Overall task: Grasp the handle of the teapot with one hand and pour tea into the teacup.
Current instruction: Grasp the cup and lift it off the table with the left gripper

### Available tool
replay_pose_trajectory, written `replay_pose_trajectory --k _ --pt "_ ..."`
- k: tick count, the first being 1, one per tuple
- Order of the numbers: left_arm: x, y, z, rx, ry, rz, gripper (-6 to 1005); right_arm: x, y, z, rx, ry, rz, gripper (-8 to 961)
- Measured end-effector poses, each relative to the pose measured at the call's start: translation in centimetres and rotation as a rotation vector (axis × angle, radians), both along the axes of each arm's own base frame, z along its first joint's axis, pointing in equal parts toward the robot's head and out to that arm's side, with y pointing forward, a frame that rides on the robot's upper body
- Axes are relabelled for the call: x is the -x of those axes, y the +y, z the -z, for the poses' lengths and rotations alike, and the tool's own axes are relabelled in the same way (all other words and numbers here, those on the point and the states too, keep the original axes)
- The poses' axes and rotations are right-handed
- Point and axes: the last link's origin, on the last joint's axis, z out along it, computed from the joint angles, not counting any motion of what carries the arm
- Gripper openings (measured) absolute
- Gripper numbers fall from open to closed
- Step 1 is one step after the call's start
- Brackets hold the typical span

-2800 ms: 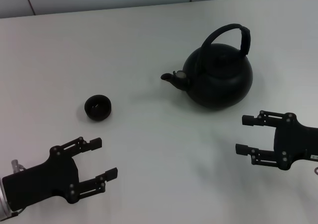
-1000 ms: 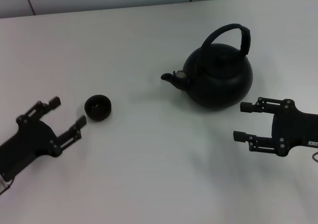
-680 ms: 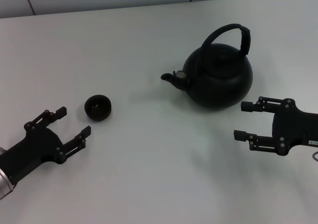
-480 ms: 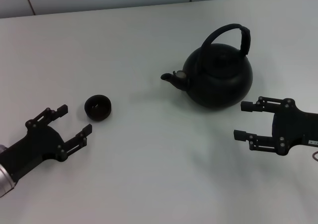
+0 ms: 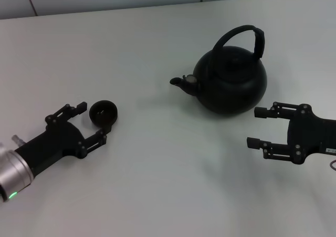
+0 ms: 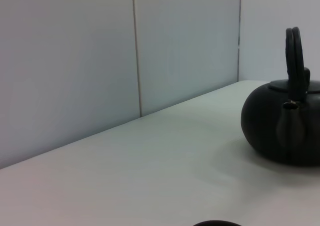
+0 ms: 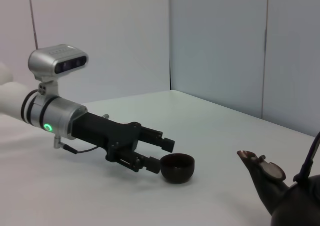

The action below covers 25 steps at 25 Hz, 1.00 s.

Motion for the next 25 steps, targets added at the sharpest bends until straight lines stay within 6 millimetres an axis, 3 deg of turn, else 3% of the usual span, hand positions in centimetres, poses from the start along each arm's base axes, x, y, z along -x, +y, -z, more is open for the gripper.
replay_pose_trajectory --k 10,25 --pt "-0.9 1.5 1.1 0.013 0.043 0.002 781 0.1 0.0 0.0 0.002 0.003 -0.001 695" --pt "-1.4 2.0 1.5 0.02 0.047 0.0 750 0.1 0.0 -0.2 -0.008 0.008 -0.007 695"
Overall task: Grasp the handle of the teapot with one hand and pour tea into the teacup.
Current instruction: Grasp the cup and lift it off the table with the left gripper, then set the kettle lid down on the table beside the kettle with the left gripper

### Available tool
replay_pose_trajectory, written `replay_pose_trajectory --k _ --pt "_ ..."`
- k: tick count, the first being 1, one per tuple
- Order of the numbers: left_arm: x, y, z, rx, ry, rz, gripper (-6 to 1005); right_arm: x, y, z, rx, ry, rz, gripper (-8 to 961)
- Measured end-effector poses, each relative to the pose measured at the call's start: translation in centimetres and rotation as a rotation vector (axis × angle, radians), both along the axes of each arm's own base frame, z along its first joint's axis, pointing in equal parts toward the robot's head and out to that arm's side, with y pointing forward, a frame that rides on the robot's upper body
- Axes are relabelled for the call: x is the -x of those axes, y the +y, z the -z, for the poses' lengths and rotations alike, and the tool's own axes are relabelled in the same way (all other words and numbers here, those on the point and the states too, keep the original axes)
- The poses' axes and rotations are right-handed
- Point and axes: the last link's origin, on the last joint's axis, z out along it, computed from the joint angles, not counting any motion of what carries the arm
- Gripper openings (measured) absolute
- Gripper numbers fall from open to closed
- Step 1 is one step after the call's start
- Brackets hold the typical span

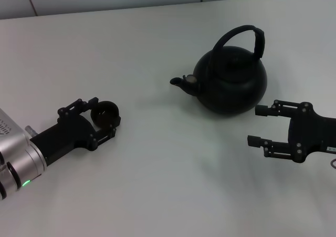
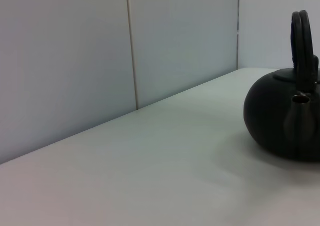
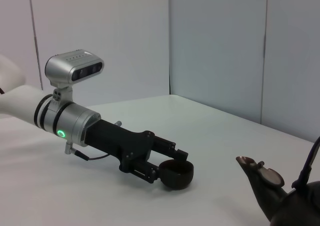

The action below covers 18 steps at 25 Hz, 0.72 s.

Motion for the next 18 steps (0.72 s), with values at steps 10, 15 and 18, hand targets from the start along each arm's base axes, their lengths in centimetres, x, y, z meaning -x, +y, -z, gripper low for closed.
replay_pose_trajectory --k 10,15,18 --pt "-0.5 -0.1 0.1 0.003 -0.028 0.017 684 -0.1 -0.1 -0.1 -0.003 -0.003 -0.002 695" --pt "-2.3 0.3 0.8 0.024 -0.057 0.067 684 -0.1 -0.1 -0.1 -0.003 -0.003 -0.002 695" --pt "-4.0 0.6 2.0 0.047 -0.06 0.107 683 -0.1 -0.1 -0.1 -0.004 -0.003 -0.001 694"
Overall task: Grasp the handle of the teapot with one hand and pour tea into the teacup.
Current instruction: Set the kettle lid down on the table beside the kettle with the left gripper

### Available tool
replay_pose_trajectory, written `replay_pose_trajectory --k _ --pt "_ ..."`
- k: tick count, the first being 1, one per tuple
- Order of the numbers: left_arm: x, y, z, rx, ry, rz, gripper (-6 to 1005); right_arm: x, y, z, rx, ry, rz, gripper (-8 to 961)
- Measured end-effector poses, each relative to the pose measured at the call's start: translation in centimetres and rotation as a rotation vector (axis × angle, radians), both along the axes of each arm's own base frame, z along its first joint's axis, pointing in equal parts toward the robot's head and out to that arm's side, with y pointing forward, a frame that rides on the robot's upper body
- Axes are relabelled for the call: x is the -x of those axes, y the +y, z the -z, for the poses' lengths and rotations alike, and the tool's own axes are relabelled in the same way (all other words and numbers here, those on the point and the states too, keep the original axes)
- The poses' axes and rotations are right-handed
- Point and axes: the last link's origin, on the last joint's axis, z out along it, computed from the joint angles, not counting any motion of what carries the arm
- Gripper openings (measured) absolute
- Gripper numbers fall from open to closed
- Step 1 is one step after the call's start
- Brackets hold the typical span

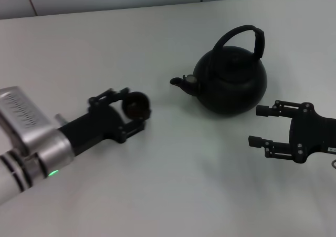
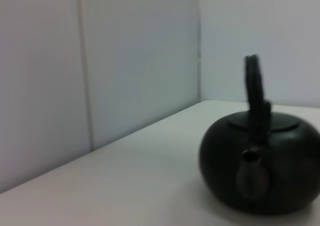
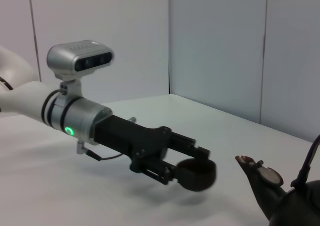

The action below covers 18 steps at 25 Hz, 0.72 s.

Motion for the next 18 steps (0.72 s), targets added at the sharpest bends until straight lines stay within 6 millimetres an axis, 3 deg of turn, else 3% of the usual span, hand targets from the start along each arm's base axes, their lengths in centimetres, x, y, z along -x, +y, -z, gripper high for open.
replay_pose_trajectory --k 6,18 --pt "-2.1 0.7 1.7 0.035 0.022 0.032 683 0.1 -0.1 0.0 0.004 0.007 -0.005 695" --pt "-1.6 0.8 2.3 0.025 0.079 0.006 686 0.1 -0.2 -0.1 -0.006 0.015 -0.002 693"
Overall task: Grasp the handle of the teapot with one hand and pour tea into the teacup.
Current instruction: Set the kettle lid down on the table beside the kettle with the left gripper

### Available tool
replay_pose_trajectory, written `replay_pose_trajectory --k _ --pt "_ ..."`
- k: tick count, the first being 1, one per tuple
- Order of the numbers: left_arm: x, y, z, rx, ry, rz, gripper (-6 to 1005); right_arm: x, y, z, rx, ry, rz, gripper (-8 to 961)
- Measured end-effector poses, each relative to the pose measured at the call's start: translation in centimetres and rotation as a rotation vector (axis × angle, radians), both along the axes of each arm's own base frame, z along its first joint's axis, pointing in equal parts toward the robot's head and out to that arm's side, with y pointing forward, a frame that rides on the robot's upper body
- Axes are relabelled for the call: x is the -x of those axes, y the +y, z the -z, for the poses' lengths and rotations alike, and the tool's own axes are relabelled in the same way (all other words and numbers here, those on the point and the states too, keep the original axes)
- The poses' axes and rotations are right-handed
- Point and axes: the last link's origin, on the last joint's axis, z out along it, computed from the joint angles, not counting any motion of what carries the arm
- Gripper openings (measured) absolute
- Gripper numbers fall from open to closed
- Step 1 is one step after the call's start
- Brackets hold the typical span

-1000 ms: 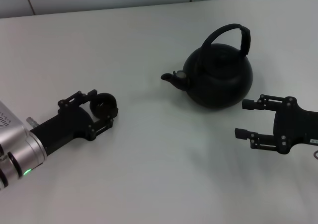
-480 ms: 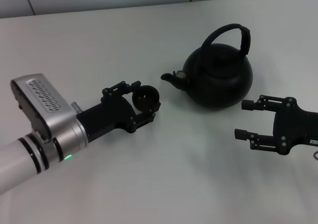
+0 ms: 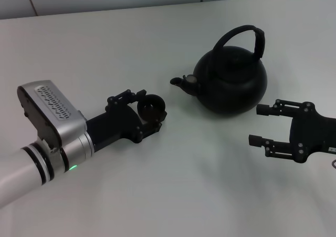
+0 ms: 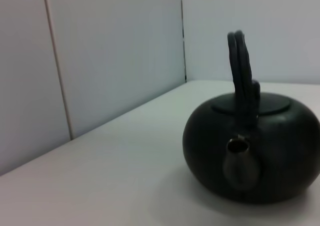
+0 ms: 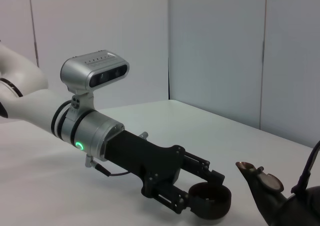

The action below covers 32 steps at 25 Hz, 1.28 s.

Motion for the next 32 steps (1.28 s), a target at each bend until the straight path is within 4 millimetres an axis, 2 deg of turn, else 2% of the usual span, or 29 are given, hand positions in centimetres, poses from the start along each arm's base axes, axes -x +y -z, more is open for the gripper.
replay_pose_trajectory --k 20,26,29,32 --pt "0.0 0.1 0.7 -0.007 0.011 -0.046 691 0.1 0.0 0.0 0.002 0.004 -0.003 691" --pt "-0.1 0.1 0.7 -0.007 0.007 -0.044 783 0.2 0.0 0.0 0.006 0.009 -0.005 691" --pt "-0.3 -0.2 0.4 -0.012 -0.024 -0.03 813 0.2 0.0 0.0 0.005 0.01 -0.005 691" --pt "0.1 -0.9 -1.2 -0.041 -0.105 0.0 813 0.2 0.0 -0.1 -0.004 0.015 -0.004 690"
